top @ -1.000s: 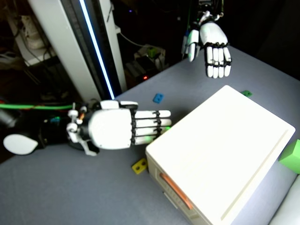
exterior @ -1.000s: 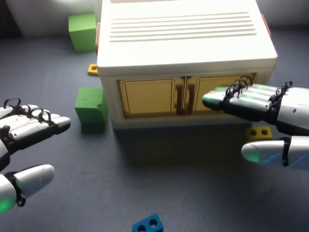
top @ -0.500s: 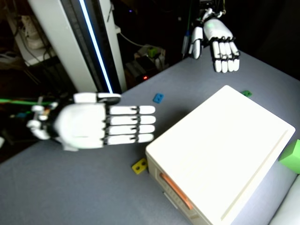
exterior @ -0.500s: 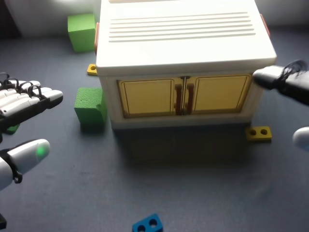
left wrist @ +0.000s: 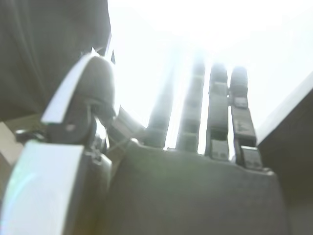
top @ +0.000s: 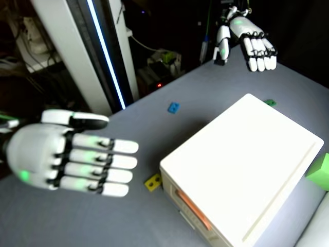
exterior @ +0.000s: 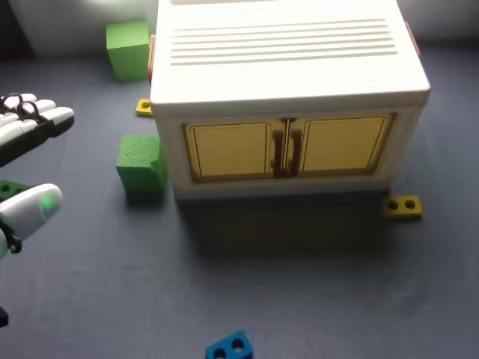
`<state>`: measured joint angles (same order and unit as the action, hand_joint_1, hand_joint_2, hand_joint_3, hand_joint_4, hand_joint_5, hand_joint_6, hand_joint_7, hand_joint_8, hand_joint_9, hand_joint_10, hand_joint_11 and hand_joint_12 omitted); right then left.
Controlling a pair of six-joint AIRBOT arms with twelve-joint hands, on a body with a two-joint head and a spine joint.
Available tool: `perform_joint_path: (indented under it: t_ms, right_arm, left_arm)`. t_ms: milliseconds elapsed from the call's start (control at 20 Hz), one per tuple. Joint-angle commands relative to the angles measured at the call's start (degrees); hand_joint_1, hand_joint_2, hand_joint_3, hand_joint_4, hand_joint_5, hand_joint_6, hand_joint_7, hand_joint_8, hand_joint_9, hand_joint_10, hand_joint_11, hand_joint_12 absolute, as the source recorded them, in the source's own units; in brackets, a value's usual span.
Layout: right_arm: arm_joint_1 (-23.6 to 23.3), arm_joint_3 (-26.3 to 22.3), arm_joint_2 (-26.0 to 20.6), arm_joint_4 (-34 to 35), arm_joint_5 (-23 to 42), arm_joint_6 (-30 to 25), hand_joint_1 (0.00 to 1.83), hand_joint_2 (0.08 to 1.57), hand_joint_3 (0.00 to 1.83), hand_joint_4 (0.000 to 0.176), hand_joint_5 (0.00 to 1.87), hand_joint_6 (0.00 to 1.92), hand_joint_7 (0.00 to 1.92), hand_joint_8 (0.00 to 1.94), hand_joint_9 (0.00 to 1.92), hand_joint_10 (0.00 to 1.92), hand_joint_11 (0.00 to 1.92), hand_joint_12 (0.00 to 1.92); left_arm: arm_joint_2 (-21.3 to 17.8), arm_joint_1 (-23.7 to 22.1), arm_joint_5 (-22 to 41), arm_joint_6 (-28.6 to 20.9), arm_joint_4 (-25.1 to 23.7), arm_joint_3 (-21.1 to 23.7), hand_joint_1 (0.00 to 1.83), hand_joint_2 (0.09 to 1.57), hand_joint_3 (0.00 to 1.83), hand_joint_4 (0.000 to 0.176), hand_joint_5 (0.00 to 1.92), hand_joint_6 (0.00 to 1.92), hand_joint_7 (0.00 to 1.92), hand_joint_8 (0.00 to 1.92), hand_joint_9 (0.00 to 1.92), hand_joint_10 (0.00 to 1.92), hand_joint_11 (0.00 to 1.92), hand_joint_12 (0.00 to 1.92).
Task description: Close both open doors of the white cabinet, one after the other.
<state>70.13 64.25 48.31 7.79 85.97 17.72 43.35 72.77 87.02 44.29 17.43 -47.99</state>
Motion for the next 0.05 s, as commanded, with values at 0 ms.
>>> perform_joint_path:
  t_ms: [0]
  right_arm:
    - [-0.1,0.04,-0.26,2.76,7.7,-0.07,0.14,1.47,0.0,0.0,0.0,0.0,0.0,0.0,0.0,0.0,0.0,0.0]
  left_arm:
    - [0.0,-0.71,7.34,-0.32,0.21,-0.38,0.0,1.56,0.01,0.0,0.28,0.01,0.27,0.01,0.24,0.03,0.0,0.77]
